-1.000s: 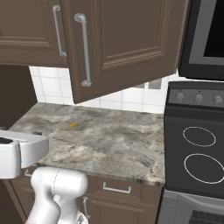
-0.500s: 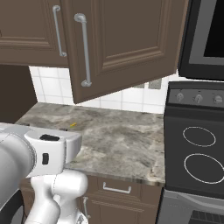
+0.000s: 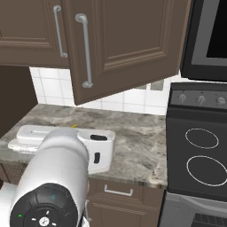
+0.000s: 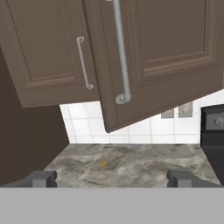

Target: Close all open cabinet doors.

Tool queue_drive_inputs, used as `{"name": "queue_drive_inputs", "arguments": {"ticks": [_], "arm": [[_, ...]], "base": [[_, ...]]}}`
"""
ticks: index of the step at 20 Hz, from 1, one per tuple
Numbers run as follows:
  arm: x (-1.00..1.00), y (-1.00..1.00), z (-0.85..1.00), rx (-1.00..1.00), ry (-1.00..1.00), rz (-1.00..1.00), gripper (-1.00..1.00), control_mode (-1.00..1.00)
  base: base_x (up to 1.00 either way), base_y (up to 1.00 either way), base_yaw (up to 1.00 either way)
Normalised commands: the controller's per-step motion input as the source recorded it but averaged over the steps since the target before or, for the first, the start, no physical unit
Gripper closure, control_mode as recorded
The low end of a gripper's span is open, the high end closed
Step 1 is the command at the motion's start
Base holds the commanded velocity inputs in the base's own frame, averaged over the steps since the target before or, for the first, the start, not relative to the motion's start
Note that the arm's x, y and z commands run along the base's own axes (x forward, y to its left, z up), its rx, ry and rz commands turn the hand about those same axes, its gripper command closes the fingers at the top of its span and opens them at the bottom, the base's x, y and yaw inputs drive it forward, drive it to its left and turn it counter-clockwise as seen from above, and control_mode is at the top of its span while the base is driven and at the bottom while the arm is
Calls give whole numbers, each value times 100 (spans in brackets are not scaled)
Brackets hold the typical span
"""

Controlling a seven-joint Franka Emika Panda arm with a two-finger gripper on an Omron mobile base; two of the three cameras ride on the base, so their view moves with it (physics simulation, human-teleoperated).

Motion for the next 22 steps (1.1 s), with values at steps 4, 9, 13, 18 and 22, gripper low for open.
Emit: {"name": "queue_drive_inputs", "arguments": {"ticks": [4,9,13,18,22], "arm": [[37,-31,0,4,0,7,-100,-100],[50,-16,0,1,0,2,-100,-100],[48,-7,0,2,0,0,-100,-100],[48,-1,0,1,0,0,-100,-100],[33,0,0,0,0,0,-100,-100]], "base": [[0,0,0],[0,0,0],[0,0,0],[0,0,0],[0,0,0]]}}
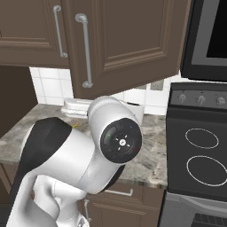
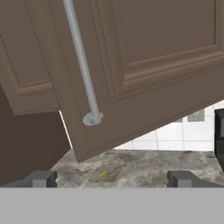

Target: Close all open cabinet doors.

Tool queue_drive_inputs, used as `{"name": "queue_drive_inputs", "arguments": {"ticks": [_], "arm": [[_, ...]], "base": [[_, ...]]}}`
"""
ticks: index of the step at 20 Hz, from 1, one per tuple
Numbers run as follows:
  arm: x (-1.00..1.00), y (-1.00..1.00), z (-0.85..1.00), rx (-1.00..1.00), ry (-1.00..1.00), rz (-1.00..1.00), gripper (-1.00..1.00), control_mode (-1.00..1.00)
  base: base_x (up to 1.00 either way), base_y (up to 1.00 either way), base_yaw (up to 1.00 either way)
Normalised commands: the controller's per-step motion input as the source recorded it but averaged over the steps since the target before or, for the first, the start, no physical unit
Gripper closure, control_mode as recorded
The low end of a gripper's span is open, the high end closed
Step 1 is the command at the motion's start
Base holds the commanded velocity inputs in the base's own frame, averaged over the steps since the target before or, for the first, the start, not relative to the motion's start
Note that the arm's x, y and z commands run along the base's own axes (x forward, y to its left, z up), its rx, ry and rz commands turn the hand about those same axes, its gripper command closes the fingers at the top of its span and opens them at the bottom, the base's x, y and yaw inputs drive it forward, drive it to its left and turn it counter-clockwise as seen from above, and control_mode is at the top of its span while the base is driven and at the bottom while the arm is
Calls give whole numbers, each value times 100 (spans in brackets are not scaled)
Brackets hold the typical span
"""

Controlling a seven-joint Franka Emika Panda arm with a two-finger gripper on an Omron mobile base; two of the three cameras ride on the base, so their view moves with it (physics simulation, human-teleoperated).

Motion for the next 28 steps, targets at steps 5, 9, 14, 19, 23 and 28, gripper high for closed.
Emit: {"name": "queue_drive_inputs", "arguments": {"ticks": [5,9,14,19,23,28], "arm": [[22,0,0,0,0,0,-100,-100],[18,0,0,0,0,0,-100,-100],[17,0,0,0,0,-2,-100,-100],[35,5,0,0,0,-3,-100,-100],[39,11,0,0,0,-5,-100,-100],[40,11,0,0,0,-5,-100,-100]], "base": [[0,0,0],[0,0,0],[0,0,0],[0,0,0],[0,0,0],[0,0,0]]}}
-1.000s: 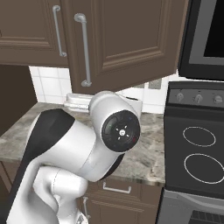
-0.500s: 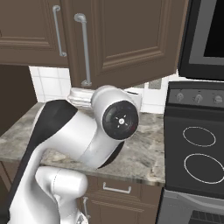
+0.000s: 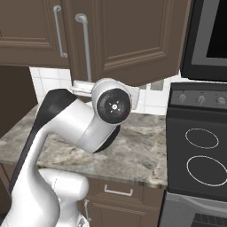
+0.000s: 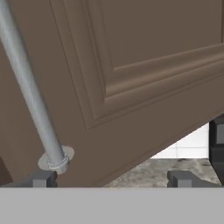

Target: Close all open cabinet doors.

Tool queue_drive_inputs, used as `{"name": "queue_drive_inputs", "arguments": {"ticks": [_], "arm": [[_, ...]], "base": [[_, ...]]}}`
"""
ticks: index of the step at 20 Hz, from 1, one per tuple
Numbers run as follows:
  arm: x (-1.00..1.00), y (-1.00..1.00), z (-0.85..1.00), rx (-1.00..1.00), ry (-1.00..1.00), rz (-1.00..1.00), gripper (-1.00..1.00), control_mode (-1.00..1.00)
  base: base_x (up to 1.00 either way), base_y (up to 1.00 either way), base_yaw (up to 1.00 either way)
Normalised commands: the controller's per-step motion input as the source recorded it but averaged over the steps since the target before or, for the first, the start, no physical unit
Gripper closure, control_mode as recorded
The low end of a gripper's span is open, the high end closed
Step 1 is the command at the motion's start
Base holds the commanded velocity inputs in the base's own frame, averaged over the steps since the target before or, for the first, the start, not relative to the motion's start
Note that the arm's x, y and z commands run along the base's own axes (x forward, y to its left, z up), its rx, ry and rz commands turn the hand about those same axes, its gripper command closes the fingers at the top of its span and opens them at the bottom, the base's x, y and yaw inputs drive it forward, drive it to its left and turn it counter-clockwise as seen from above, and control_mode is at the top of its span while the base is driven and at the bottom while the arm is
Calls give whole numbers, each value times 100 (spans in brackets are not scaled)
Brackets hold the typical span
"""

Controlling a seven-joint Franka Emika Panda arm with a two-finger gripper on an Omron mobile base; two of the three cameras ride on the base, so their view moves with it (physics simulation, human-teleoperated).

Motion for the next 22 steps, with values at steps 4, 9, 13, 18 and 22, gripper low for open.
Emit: {"name": "queue_drive_inputs", "arguments": {"ticks": [4,9,13,18,22], "arm": [[36,14,0,0,0,-4,-100,-100],[34,17,0,0,0,-3,-100,-100],[39,20,0,0,0,-3,-100,-100],[38,24,0,0,0,-3,-100,-100],[34,29,0,0,0,-5,-100,-100]], "base": [[0,0,0],[0,0,0],[0,0,0],[0,0,0],[0,0,0]]}}
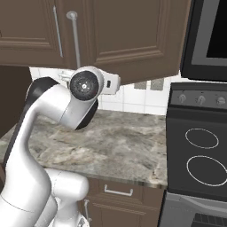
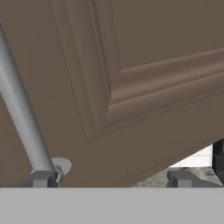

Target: Close all open cabinet doors.

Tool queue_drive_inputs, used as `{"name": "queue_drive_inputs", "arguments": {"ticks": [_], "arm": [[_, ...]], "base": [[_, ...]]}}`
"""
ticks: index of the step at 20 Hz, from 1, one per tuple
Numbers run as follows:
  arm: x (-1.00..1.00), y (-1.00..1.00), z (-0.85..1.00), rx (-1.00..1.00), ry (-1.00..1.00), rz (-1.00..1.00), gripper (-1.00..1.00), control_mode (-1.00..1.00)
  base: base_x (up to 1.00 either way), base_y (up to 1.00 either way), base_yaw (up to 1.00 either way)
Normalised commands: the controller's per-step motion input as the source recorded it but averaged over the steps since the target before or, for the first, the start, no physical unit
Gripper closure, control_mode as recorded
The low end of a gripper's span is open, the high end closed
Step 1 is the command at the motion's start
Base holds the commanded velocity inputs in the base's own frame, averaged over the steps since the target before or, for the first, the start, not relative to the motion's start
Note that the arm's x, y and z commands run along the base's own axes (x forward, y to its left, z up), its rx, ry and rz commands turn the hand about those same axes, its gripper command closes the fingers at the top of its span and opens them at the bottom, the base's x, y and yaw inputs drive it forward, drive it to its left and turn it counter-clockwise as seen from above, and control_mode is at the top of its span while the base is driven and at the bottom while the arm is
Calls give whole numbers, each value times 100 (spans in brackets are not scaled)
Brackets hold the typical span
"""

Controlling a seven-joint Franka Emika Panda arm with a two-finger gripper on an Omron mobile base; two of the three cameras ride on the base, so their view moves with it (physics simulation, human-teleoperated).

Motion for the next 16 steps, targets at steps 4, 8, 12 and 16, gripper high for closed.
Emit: {"name": "queue_drive_inputs", "arguments": {"ticks": [4,8,12,16], "arm": [[34,30,0,0,0,-6,-100,-100],[41,28,0,-1,-1,-6,-100,-100],[48,24,0,-1,-3,-8,-100,-100],[53,27,0,-2,-3,-9,-100,-100]], "base": [[0,0,0],[0,0,0],[0,0,0],[0,0,0]]}}
